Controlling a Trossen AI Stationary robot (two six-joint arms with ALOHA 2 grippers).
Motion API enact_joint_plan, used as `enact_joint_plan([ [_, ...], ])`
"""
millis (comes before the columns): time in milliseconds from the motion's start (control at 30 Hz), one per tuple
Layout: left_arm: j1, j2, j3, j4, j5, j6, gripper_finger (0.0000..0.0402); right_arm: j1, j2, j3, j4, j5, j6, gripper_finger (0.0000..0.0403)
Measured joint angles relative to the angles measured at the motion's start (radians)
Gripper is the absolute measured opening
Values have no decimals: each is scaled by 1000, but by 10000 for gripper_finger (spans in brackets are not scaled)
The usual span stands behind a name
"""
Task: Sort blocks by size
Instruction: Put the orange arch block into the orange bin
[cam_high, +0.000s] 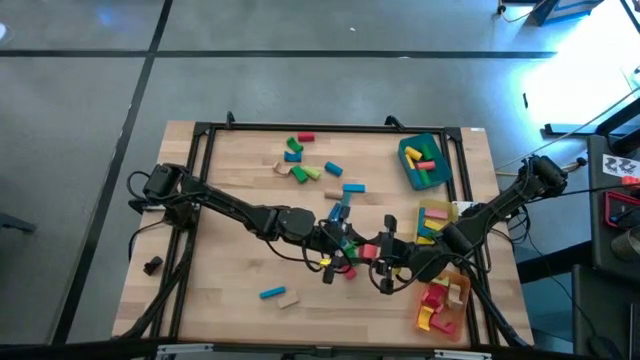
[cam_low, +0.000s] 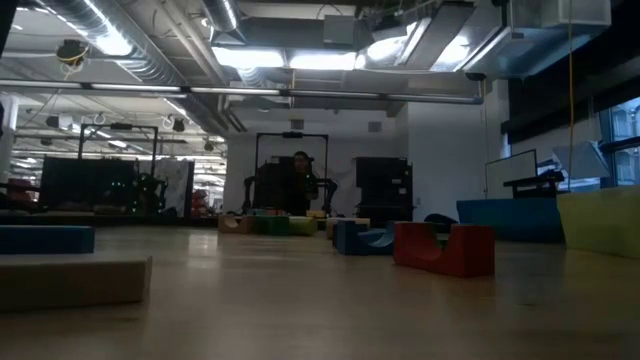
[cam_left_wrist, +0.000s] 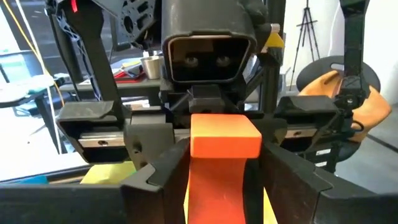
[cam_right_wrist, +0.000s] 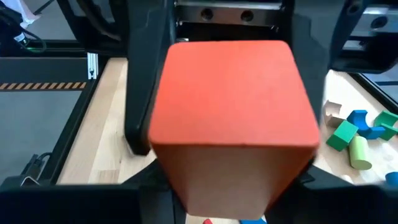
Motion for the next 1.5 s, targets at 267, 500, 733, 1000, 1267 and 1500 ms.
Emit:
enact_joint_plan([
  [267, -3, -39, 0, -191, -6, -50, 175, 20, -60, 13, -174, -41, 94, 140],
  [500, -13, -95, 0, -528, -5, -92, 175, 77, -113, 31, -467, -223, 452, 144],
  [733, -26, -95, 0, -725, -6, -108, 175, 202, -72, 30, -638, -500, 858, 143],
  [1000, -26, -96, 0, -760, -7, -160, 175, 382, 3, 30, -655, -582, 1184, 146],
  [1267, -45, -96, 0, -930, 3, -321, 175, 467, 79, 30, -649, -650, 1244, 147],
  [1500, -121, -96, 0, -1204, 7, -591, 175, 464, 105, 29, -650, -706, 1300, 147],
])
